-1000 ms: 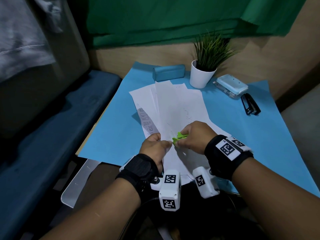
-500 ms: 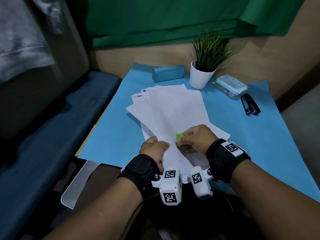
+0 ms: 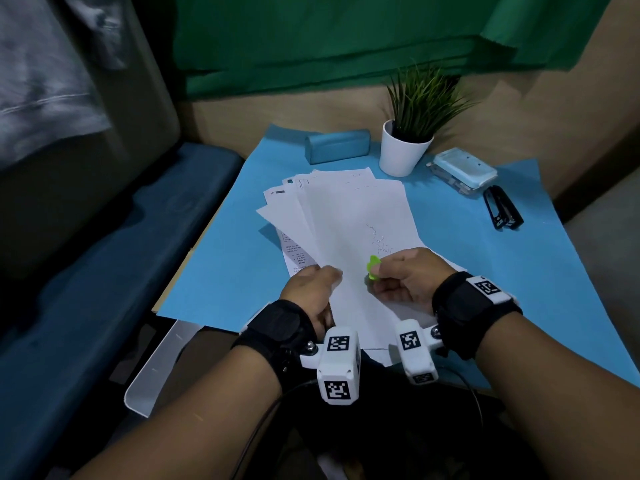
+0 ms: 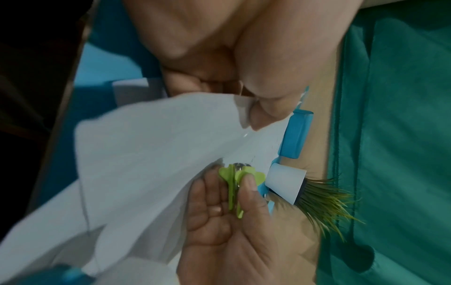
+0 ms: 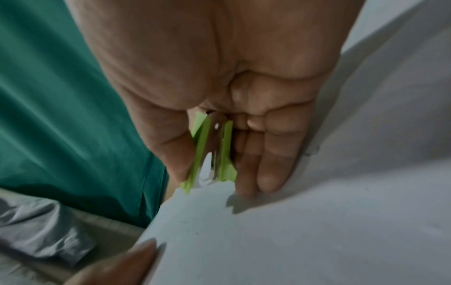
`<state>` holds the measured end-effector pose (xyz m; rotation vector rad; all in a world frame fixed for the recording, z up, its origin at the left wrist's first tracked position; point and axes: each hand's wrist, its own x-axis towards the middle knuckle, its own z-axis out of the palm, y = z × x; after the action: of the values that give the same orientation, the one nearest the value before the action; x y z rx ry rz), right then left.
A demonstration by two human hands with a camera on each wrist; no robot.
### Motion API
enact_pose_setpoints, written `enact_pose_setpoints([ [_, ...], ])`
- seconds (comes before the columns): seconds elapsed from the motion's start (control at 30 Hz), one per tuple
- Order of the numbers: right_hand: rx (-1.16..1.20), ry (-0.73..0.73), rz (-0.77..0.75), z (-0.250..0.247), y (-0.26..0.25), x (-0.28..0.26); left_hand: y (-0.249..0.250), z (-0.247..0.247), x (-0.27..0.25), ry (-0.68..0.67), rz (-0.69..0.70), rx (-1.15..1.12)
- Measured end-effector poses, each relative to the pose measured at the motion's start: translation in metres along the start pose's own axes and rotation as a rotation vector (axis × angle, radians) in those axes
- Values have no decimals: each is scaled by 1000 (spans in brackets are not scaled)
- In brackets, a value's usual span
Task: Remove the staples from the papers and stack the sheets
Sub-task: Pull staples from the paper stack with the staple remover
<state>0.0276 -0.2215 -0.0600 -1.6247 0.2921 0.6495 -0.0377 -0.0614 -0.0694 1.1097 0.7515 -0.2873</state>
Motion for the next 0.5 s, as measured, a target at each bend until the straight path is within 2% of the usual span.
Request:
enact_pose_setpoints([
  [0.1,-28,0,-18,-2,-2,2,6,-1,4,9,5,41],
  [0.4,-557,86,-272,-3,-7,4,3,-5,10,37,20,45],
  [0.5,-616,108,-291,-1,-10,4,5,-4,7,22,13,8],
])
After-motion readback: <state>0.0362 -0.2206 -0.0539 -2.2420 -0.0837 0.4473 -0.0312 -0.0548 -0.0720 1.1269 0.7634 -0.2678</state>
